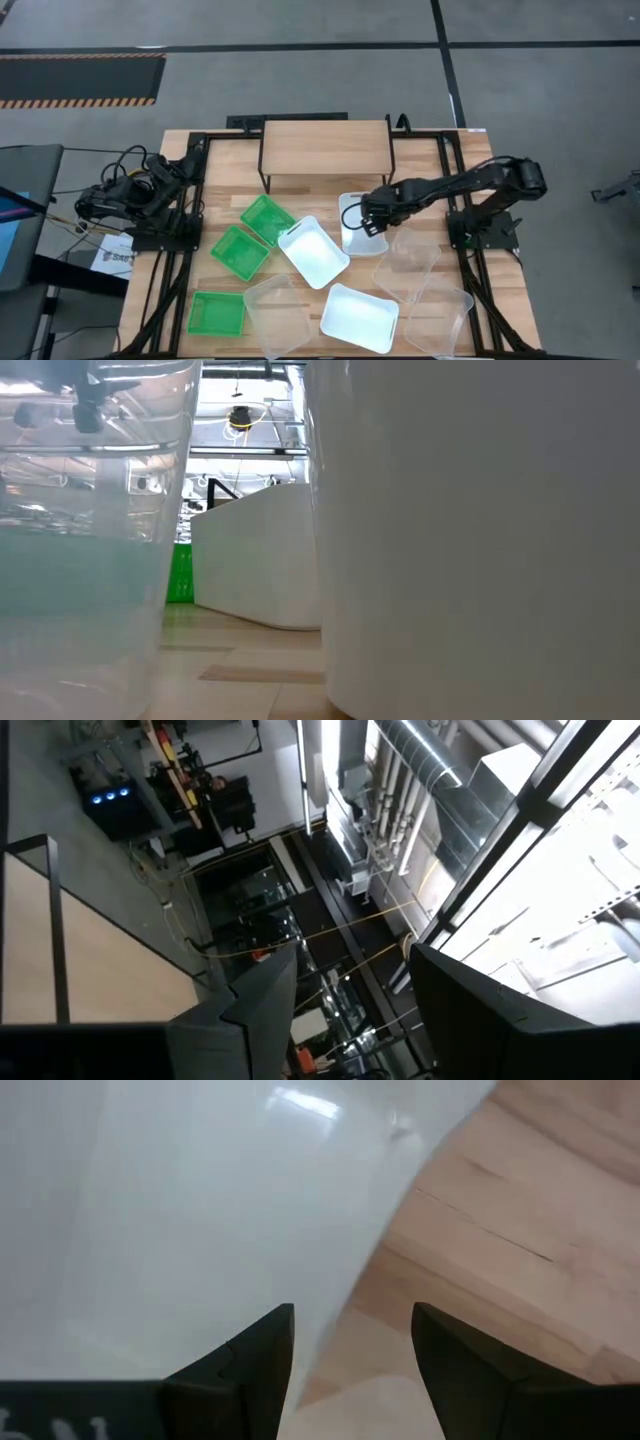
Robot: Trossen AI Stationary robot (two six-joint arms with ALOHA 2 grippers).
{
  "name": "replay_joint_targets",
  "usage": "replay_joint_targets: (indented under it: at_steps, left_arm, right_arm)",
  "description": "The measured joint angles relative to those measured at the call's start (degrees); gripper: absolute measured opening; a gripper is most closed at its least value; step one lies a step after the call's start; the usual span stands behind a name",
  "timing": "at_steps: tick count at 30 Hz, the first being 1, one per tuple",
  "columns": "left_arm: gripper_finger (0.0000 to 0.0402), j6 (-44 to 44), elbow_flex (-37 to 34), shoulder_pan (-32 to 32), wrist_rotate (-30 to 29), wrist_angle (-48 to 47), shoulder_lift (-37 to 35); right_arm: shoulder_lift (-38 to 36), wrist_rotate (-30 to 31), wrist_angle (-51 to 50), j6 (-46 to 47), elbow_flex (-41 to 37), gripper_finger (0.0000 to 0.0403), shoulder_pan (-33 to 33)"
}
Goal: Stack baskets on shelf by color
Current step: Put the top right white bin on the shelf
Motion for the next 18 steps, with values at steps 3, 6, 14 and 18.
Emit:
replay_joint_targets:
  at_steps: [3,6,14,18]
  left_arm:
    - [0.0185,-0.1,0.0,0.0,-1.0,-0.2,0.0]
    - [0.0185,-0.2,0.0,0.0,-1.2,-0.3,0.0]
    - [0.0185,-0.2,0.0,0.0,-2.2,-0.6,0.0]
    - [0.0185,-0.2,0.0,0.0,-2.7,-0.5,0.0]
  right_arm:
    - [2.7,0.0,0.0,0.3,0.0,0.0226,-0.2]
    - [5.3,-0.9,0.1,0.3,0.0,0.0225,-0.4]
    - [8.6,-4.0,1.1,0.0,0.0,0.0117,-0.3]
    - [8.3,-4.2,2.9,0.1,0.0,0.0023,-0.4]
